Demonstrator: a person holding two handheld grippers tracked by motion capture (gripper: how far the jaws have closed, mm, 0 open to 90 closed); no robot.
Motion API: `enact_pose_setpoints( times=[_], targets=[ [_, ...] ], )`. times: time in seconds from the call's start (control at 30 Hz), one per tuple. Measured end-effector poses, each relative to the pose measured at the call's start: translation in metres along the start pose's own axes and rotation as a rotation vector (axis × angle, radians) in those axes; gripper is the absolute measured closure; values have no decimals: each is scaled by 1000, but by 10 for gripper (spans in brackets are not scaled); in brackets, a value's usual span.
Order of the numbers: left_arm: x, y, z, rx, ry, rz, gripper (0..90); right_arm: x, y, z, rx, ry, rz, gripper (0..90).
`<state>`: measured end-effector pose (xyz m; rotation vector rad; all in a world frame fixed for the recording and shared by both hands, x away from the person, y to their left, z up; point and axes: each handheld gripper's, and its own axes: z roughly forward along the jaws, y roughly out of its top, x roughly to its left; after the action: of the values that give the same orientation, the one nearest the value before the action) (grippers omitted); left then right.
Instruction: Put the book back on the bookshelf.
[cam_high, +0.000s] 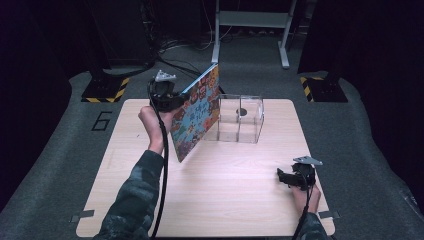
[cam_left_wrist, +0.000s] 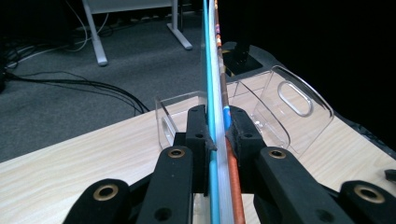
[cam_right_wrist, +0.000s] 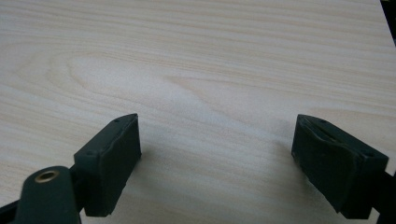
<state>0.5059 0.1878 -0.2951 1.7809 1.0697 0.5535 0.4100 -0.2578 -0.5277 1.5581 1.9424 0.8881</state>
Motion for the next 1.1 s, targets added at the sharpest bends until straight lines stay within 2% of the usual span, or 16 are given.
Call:
enact_pose_setpoints(
  times=[0.27, 0.6, 1.1],
  targets=[
    [0, -7, 7, -27, 15, -9, 806, 0, 0, 0, -4, -2, 0, 150],
    [-8, -14, 14, -53, 46, -7, 806, 0, 0, 0, -4, -2, 0, 152],
    [-10, -19, 20, -123, 58, -13, 807, 0, 0, 0, -4, 0, 0, 154]
  ],
)
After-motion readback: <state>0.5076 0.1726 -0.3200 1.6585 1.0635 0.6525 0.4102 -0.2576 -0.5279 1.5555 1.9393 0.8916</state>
